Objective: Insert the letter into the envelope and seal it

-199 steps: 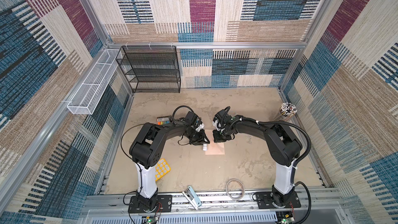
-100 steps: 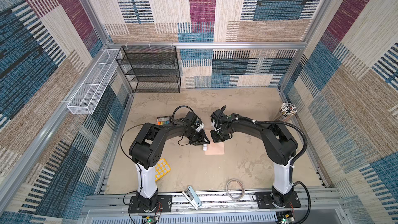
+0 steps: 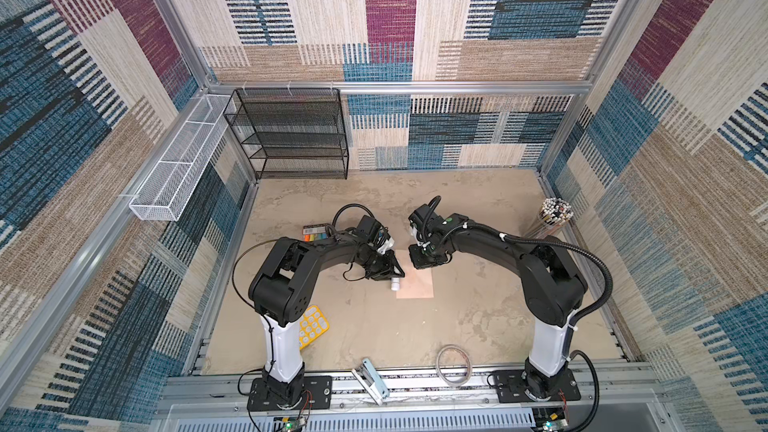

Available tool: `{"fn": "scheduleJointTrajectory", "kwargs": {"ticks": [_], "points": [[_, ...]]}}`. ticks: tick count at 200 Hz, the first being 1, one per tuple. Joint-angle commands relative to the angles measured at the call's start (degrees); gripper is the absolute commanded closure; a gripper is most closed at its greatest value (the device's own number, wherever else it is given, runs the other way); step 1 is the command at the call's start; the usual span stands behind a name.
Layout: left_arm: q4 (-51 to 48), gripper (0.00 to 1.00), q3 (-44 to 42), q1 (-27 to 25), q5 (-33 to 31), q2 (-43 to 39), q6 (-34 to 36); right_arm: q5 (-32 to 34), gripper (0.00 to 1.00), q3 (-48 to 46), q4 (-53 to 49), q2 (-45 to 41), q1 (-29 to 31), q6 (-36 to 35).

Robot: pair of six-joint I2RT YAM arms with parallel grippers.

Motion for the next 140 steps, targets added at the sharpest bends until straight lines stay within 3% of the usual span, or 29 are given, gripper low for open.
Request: {"fn": "scheduleJointTrajectory", "kwargs": {"ticks": [1, 47, 140], "points": [[-1.64, 1.0, -0.05, 0.04, -1.82, 0.2, 1.24, 2.01, 0.82, 1.06, -2.17, -0.24, 0.03, 0.2], [-1.7, 1.0, -0.04, 0.04, -1.89, -0.13, 1.37, 3.02, 0.93, 2.58, -3.65, 2.68, 0.04, -0.16], [-1.58, 1.0, 0.13, 0.04, -1.45, -0.06, 1.5, 2.45, 0.94, 5.17, -4.21, 7.49, 1.05, -0.34]]}}
